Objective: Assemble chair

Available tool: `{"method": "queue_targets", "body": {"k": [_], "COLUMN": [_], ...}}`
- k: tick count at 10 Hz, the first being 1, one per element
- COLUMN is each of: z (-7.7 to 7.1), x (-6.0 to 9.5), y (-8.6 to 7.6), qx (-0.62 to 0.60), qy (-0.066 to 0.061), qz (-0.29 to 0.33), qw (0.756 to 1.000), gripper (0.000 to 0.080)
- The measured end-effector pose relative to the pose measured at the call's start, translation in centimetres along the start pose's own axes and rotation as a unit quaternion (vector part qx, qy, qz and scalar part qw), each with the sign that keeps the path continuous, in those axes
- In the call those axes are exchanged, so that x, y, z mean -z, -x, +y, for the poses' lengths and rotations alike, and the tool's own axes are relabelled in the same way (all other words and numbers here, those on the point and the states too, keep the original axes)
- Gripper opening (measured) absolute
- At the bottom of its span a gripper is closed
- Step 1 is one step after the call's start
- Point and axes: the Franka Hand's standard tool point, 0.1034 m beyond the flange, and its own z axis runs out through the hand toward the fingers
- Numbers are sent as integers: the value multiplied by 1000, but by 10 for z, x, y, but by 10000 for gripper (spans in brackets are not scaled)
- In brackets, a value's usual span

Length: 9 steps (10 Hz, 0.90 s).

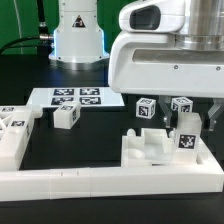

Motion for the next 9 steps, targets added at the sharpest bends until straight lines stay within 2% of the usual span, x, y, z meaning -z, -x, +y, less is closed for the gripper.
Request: {"method": "queue_targets", "body": {"k": [2,3,4,5,6,7,9], "z": [4,4,3,3,0,2,28], "x": [0,0,0,1,7,15,36], "y": [-1,-1,-1,0,3,9,19], "qx": [-47,-62,-55,-45,-15,17,67], "qy": [5,4,4,4,1,0,0], "qz": [-1,-1,-2,-1,0,0,-2], "qw": [999,998,998,999,1000,1000,998], "gripper": [287,323,457,457,602,636,647]}}
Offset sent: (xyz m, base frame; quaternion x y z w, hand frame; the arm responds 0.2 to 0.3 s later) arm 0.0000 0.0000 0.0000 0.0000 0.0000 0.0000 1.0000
